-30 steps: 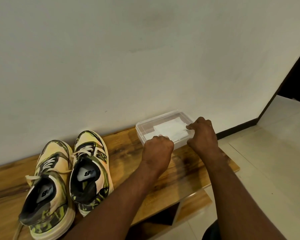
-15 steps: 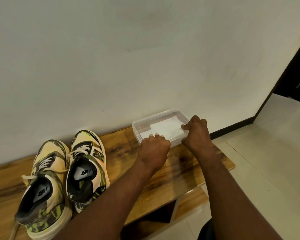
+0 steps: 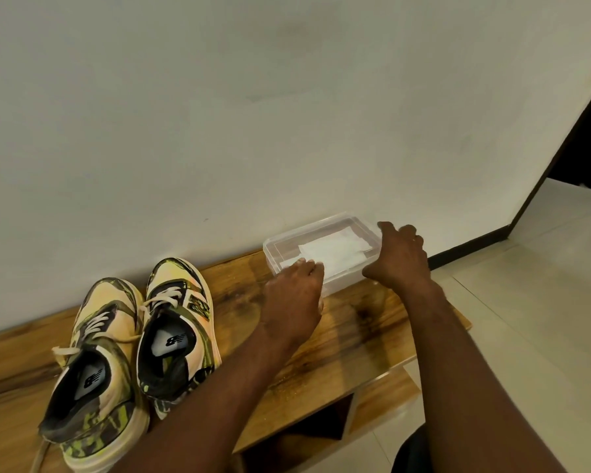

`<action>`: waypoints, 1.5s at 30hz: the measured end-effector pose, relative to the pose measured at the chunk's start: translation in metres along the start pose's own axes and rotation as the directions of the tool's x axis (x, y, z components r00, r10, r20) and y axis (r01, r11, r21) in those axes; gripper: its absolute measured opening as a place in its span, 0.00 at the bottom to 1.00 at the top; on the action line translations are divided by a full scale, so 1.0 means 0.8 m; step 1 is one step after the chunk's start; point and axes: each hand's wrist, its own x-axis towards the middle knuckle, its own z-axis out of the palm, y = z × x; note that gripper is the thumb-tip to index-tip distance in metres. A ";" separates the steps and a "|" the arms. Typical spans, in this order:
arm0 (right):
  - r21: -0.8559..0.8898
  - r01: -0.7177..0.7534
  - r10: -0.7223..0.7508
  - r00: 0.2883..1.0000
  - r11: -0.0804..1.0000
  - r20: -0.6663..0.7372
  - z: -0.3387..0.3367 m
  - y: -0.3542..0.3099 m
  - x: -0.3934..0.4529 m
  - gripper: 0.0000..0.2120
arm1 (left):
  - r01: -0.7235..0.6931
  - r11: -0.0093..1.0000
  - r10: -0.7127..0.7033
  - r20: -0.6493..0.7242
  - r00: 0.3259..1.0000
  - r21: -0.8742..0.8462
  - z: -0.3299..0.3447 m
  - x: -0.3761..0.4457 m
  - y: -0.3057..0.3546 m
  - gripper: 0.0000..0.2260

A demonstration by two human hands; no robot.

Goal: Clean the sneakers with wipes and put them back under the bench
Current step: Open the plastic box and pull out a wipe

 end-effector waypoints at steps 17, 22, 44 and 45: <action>0.410 -0.368 0.387 0.921 0.835 0.039 -0.020 -0.017 0.007 0.23 | 0.596 0.080 -0.723 0.365 0.587 -0.799 -0.019 -0.004 -0.013 0.24; 0.404 -0.364 0.395 0.919 0.839 0.006 -0.018 -0.023 0.002 0.22 | 0.605 0.131 -0.736 0.332 0.590 -0.785 -0.029 -0.011 -0.006 0.23; 0.924 -0.019 0.457 0.873 0.383 -0.171 -0.054 -0.044 0.001 0.04 | 0.374 0.536 -0.700 -0.151 0.698 -0.757 -0.070 -0.041 -0.010 0.14; 0.931 0.000 0.445 0.878 0.365 -0.175 -0.055 -0.045 0.001 0.04 | 0.357 0.550 -0.696 -0.179 0.695 -0.755 -0.072 -0.042 -0.010 0.14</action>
